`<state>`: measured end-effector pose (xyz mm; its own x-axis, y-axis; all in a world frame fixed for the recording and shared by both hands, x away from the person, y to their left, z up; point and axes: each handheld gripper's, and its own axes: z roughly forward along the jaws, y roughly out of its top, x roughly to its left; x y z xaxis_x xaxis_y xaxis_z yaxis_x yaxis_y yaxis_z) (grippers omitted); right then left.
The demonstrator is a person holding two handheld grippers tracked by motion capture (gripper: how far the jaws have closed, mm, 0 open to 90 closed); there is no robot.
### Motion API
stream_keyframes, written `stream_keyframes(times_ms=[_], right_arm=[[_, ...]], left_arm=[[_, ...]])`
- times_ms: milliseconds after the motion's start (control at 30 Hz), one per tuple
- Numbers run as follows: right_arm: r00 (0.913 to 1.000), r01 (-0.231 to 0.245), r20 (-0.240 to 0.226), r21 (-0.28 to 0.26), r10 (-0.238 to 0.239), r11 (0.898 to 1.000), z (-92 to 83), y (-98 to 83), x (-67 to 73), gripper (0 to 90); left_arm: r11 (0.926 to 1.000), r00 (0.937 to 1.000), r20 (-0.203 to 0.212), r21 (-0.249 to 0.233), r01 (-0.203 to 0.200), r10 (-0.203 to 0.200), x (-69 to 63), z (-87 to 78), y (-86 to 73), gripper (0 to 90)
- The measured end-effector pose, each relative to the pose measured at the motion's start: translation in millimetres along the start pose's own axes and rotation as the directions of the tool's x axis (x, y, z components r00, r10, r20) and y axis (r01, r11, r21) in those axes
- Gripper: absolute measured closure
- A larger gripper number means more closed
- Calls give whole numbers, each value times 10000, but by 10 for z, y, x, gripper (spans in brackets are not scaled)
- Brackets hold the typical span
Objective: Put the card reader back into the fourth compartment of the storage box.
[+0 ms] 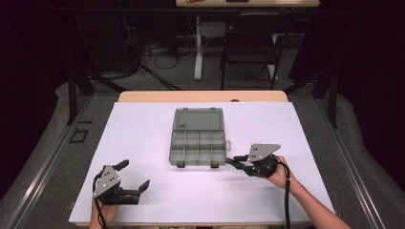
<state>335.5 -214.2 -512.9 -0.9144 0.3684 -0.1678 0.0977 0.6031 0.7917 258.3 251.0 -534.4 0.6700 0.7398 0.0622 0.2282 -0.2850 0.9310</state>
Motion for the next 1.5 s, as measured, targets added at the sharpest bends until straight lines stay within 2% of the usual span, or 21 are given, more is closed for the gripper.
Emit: stream_keyframes(times_ms=[567,1500], right_arm=[[9971,-474,597,180,463,9987,41,29,-45,737],[9881,-1060,1157,392,1009,9936,54,139,-149,736]], left_arm=[[10000,10000,-4,-28,36,-36,-1,1,0,0],[10000,10000,-53,-69,36,-36,5,-17,-5,0]])
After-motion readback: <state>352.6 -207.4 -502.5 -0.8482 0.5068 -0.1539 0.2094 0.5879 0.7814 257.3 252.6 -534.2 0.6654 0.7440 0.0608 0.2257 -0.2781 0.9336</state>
